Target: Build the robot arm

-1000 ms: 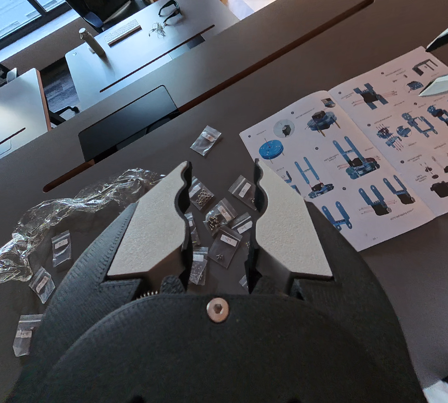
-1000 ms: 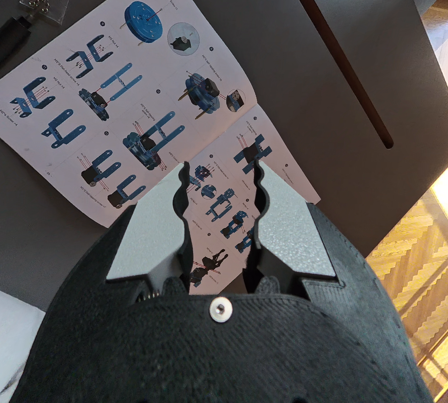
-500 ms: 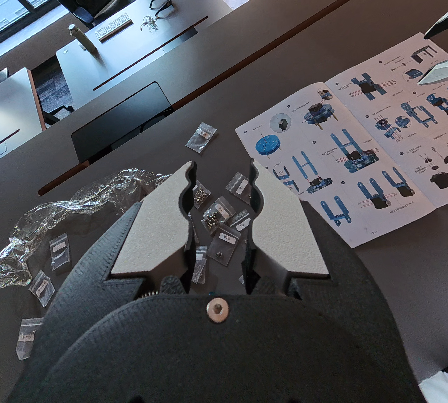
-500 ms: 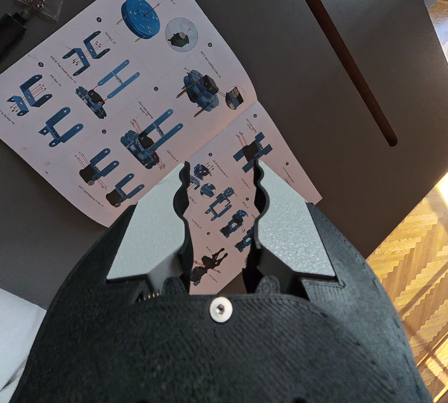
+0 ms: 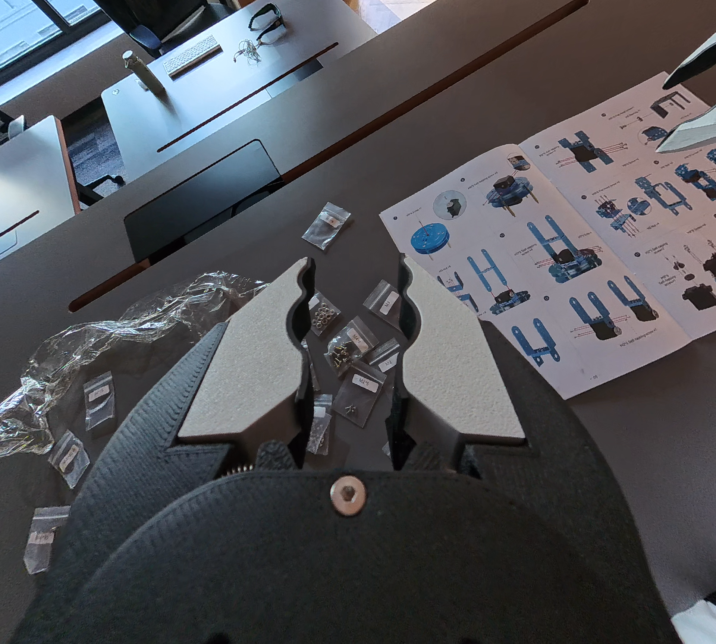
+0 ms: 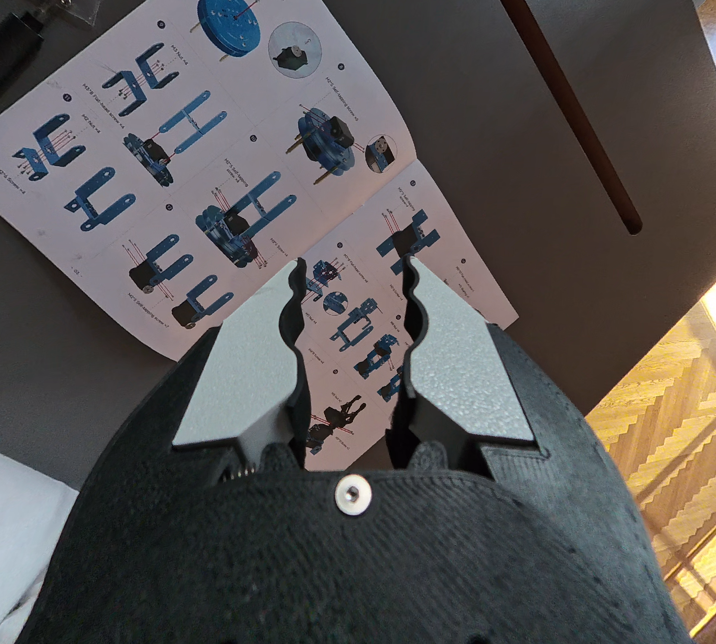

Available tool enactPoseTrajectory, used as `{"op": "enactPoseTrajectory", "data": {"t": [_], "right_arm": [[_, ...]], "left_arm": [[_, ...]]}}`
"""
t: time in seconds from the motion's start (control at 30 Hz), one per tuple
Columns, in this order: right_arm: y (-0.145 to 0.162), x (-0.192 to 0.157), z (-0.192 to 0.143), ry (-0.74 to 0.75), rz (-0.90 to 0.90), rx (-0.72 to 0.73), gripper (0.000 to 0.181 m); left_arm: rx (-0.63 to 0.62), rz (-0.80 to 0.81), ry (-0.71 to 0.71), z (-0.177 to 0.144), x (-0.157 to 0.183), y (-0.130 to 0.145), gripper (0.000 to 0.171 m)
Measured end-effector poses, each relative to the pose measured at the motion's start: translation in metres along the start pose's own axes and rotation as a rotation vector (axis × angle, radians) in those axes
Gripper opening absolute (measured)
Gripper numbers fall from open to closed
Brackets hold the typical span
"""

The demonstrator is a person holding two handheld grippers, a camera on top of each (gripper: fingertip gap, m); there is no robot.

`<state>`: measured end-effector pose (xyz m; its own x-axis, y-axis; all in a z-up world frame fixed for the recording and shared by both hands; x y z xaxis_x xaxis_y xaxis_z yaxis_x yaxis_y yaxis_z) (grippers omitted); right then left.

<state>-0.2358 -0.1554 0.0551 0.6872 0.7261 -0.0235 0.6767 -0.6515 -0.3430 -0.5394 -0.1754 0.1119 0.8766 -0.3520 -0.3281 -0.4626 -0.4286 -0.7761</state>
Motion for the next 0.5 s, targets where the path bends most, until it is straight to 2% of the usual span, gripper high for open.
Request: {"op": "enactPoseTrajectory", "data": {"t": [0.5], "right_arm": [[-0.0007,-0.0038,0.0015,-0.019,-0.002,-0.013,0.045]], "left_arm": [[0.026,-0.009,-0.007,-0.0058,-0.0016,-0.0011,0.041]]}}
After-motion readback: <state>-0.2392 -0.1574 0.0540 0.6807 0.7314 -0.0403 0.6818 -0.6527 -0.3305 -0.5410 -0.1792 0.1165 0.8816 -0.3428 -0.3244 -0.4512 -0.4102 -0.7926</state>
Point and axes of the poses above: each gripper's, where its closed fingertips meet, z out along the fingers, y out of its underside, x = y × z across the jaws, the point moved 10 cm from there along -z, back along the fingers, and after that the axes turned 15 degrees about -y, right-handed, at the moved point
